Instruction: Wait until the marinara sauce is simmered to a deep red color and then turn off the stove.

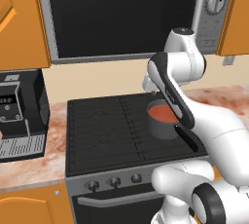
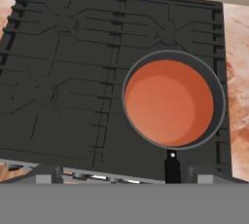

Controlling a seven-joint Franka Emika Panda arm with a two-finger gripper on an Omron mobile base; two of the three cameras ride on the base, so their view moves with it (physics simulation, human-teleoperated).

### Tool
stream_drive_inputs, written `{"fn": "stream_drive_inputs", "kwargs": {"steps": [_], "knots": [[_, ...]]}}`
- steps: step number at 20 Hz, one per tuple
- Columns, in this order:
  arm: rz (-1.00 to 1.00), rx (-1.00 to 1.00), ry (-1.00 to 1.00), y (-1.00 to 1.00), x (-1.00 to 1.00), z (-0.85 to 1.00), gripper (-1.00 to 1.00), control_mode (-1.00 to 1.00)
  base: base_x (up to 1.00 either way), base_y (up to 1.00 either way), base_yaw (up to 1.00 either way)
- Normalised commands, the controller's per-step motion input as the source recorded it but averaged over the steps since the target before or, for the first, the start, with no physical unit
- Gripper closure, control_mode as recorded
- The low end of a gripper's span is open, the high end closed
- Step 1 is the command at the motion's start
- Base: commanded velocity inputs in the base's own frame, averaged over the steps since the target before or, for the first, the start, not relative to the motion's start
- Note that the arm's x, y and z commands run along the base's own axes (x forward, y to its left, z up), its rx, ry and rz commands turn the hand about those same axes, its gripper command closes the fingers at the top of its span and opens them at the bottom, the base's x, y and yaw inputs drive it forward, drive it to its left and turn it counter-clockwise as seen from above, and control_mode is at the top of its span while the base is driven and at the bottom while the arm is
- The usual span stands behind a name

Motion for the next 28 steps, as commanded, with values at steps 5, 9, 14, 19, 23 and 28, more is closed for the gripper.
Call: {"fn": "stream_drive_inputs", "kwargs": {"steps": [5, 9, 14, 19, 23, 28], "knots": [[0.0, 0.0, 0.0, 0.0, 0.0, 0.0, -1.0, -1.0, 0.0, 0.0, 0.0], [0.0, 0.0, 0.0, 0.0, 0.0, 0.0, -1.0, -1.0, 0.0, 0.0, 0.0], [0.0, 0.0, 0.0, 0.0, 0.0, 0.0, -1.0, -1.0, 0.0, 0.0, 0.0], [0.0, 0.0, 0.0, 0.0, 0.0, 0.0, -1.0, -1.0, 0.0, 0.0, 0.0], [0.0, 0.0, 0.0, 0.0, 0.0, 0.0, -1.0, -1.0, 0.0, 0.0, 0.0], [0.0, 0.0, 0.0, 0.0, 0.0, 0.0, -1.0, -1.0, 0.0, 0.0, 0.0]]}}
